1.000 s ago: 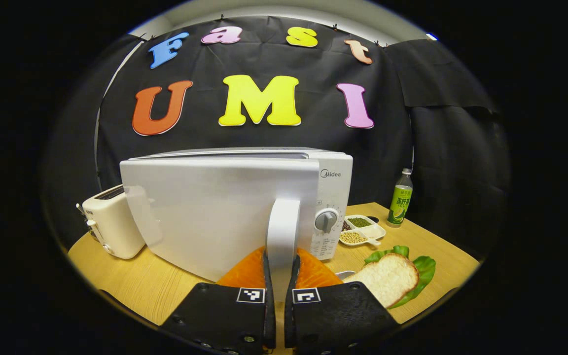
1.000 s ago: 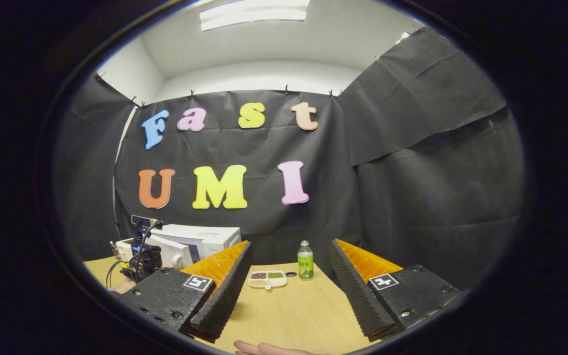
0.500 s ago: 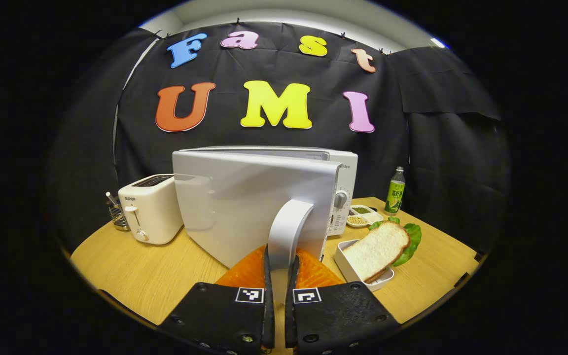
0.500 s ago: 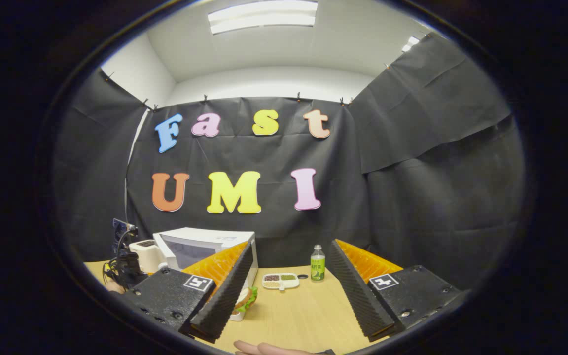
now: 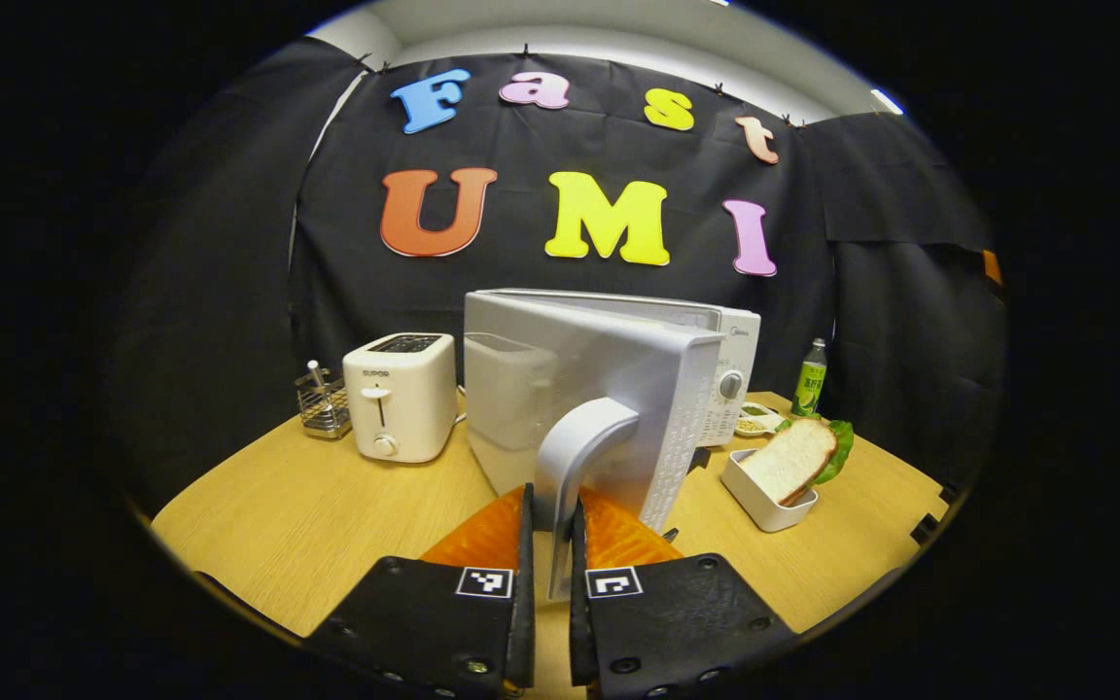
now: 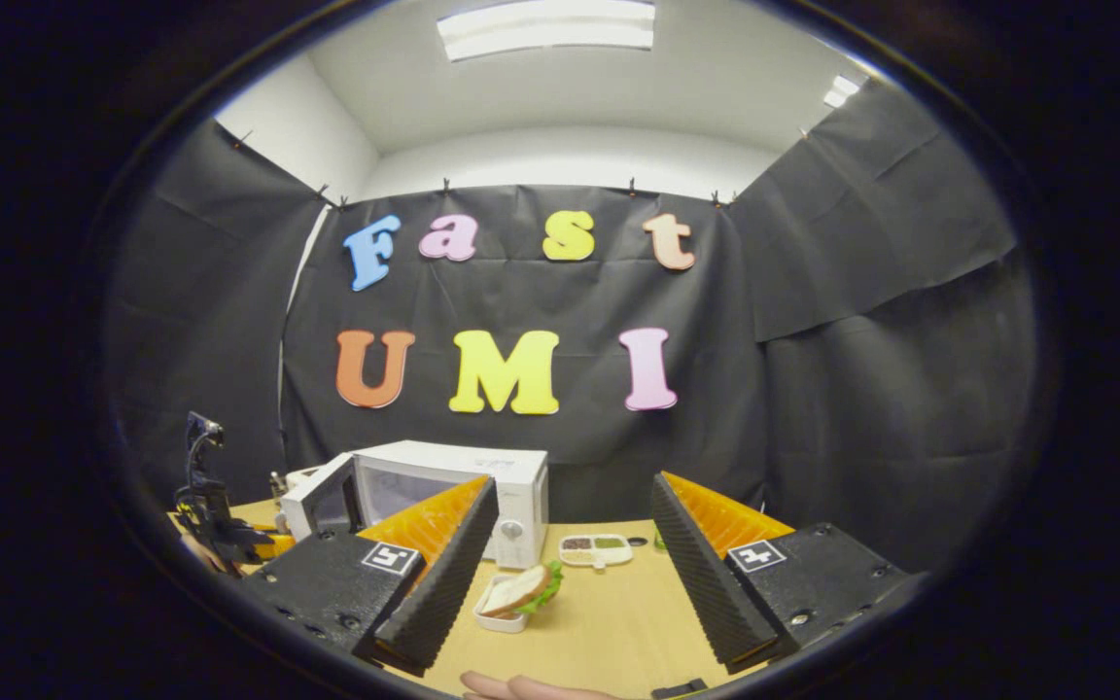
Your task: Open the microwave oven with the left hand, put the food in, and close the microwave oven.
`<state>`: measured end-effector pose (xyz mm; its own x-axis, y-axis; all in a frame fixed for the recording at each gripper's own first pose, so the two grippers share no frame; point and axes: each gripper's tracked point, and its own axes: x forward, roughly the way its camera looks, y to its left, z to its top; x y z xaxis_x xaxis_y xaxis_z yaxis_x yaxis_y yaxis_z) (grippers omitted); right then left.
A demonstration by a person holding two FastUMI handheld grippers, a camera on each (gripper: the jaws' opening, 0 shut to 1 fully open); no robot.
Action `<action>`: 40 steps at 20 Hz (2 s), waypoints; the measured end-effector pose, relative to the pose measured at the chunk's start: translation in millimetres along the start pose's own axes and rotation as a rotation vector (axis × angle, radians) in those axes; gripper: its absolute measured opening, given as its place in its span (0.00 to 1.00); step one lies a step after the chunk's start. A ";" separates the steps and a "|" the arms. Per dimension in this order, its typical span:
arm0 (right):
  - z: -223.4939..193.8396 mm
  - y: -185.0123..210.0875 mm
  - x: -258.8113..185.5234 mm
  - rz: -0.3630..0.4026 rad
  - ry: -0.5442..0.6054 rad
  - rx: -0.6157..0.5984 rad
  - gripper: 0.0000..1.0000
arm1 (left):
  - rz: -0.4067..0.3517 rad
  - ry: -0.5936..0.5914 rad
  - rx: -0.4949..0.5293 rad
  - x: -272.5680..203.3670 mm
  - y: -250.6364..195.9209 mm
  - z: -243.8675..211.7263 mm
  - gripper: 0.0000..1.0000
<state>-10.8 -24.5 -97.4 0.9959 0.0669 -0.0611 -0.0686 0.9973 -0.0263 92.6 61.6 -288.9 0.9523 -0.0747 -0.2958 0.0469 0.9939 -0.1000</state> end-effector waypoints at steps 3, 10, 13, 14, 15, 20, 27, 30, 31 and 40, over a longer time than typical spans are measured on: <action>-11.4 23.5 7.3 0.047 0.032 0.009 1.00 | 0.047 0.047 -0.028 -15.7 38.1 -11.2 0.23; -37.6 34.0 36.1 0.049 0.114 -0.002 0.91 | 0.135 0.005 -0.069 -66.5 100.2 4.6 0.96; -48.1 26.3 57.4 0.051 0.162 -0.006 0.91 | 0.153 -0.046 -0.066 -87.8 105.6 26.3 0.96; -51.7 22.5 65.8 0.052 0.180 -0.009 1.00 | 0.156 -0.069 -0.064 -95.3 105.2 35.5 0.96; -56.1 16.8 74.9 0.050 0.203 -0.013 1.00 | 0.158 -0.088 -0.062 -101.7 104.2 44.8 0.96; -89.1 -5.9 123.3 0.073 0.389 0.025 1.00 | 0.198 -0.179 -0.014 -128.4 90.4 91.9 0.95; -161.0 -12.0 157.8 0.240 0.765 0.174 0.91 | 0.211 -0.235 -0.039 -129.6 50.5 136.3 0.95; -195.2 -10.9 171.6 0.326 0.921 0.273 1.00 | 0.211 -0.259 0.012 -121.9 31.3 158.7 0.95; -205.5 -10.9 177.3 0.349 0.971 0.320 0.99 | 0.215 -0.268 0.024 -120.1 24.6 164.6 0.95; -268.3 5.5 209.7 0.488 1.287 0.712 0.87 | 0.187 -0.279 0.025 -111.1 -16.3 190.3 0.95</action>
<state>181.7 -13.1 -378.1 0.1384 0.6809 -0.7192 0.0527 0.7201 0.6919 43.4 69.2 -73.6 0.9908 0.1310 -0.0349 -0.1325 0.9902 -0.0440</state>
